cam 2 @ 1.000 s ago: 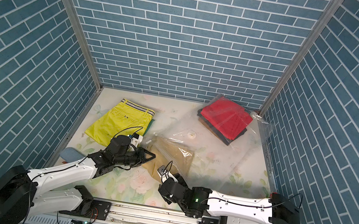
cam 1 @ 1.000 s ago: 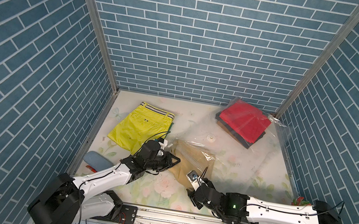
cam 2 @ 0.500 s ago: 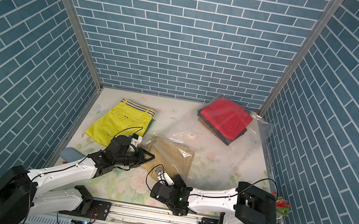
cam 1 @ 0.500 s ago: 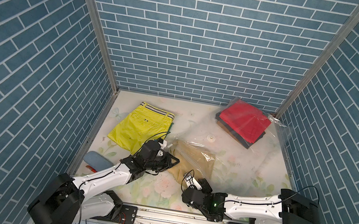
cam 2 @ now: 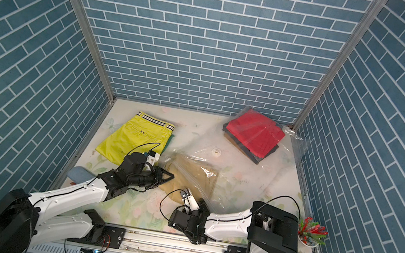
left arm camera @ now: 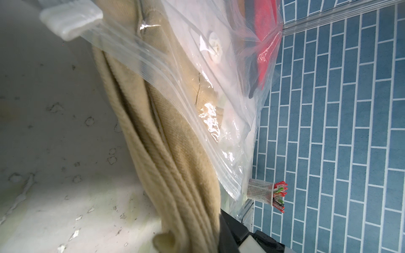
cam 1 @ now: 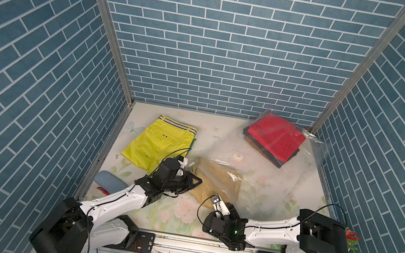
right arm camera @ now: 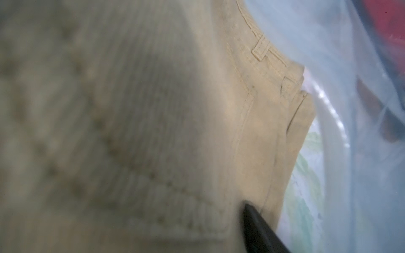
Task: Take the trousers out of the vacuum bag
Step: Take out the trousers from the vacuum bag.
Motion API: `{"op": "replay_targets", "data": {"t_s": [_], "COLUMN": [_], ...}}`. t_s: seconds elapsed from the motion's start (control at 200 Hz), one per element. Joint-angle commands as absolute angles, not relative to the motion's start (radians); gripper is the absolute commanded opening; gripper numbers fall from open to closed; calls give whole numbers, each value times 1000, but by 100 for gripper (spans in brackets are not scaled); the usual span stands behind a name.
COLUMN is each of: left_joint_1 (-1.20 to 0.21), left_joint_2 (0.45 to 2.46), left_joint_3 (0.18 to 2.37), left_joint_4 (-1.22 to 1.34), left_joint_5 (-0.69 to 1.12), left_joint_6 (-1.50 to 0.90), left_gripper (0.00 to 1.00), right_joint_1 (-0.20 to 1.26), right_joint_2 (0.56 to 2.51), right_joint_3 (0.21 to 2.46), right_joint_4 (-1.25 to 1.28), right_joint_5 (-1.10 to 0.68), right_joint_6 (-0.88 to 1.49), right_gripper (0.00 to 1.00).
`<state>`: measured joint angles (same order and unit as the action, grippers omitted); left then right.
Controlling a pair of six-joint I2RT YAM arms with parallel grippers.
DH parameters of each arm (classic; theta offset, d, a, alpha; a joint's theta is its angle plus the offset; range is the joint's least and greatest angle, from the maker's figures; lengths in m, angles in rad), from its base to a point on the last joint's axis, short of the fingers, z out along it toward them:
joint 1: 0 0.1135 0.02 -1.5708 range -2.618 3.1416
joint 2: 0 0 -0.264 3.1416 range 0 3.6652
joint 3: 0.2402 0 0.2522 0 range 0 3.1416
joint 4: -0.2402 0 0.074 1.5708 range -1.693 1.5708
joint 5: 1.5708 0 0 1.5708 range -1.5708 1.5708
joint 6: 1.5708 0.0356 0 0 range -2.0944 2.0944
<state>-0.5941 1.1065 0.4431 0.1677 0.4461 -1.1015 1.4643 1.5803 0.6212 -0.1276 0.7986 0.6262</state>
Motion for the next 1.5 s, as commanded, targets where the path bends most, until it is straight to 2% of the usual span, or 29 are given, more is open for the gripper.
{"op": "replay_targets", "data": {"t_s": [0.0,0.16,0.32,0.54,0.745,1.495], "left_joint_1": [-578,-578,-578,-578,-578,-567], "left_joint_2": [1082,1046,976,885,799,889], "left_joint_3": [489,478,477,508,669,1134], "left_joint_4": [176,154,111,4,-172,-403], "left_joint_5": [421,420,411,419,360,335], "left_joint_6": [-1061,-1050,-1038,-981,-913,-755], "left_gripper": [0,0,0,0,0,0], "right_joint_1": [1475,1481,1482,1487,1494,1494], "right_joint_2": [1542,1421,1297,1159,1118,1124], "right_joint_3": [596,577,580,650,761,1095], "right_joint_4": [-112,-80,-87,-159,-226,-292], "right_joint_5": [815,767,704,594,591,576], "right_joint_6": [609,551,476,384,311,116], "right_gripper": [38,16,4,0,0,0]}}
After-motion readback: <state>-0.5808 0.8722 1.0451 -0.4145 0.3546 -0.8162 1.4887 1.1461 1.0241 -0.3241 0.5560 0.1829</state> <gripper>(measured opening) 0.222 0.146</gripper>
